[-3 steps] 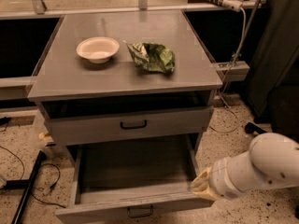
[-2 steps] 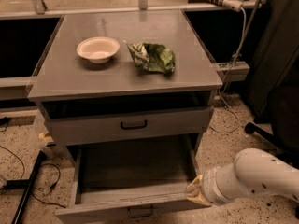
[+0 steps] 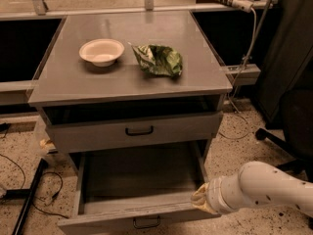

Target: Close middle drawer

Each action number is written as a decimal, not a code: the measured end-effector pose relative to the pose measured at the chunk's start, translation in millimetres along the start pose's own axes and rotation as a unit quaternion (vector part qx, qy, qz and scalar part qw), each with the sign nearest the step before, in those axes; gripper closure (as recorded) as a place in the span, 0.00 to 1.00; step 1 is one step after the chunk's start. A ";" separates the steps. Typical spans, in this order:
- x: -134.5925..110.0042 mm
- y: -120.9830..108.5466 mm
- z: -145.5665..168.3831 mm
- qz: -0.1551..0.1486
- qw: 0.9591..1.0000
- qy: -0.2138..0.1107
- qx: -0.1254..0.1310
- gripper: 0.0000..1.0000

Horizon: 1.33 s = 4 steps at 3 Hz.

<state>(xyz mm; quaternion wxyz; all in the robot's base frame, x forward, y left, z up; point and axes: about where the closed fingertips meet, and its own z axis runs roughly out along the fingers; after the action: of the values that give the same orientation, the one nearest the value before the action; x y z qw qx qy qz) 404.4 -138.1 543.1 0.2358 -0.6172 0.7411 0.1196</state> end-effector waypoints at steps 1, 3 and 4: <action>-1.3 12.2 -8.3 0.000 1.000 -0.004 0.005 1.00; 15.6 31.6 42.6 0.021 1.000 -0.003 -0.021 1.00; 25.6 38.8 65.9 0.031 0.999 -0.007 -0.033 1.00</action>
Offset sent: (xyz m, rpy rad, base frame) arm -0.0257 0.0180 -0.0566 0.0229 0.0539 -0.0180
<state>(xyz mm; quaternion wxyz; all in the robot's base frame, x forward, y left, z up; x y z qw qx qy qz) 376.8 -121.1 469.2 0.2168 -0.6001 0.7541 0.1552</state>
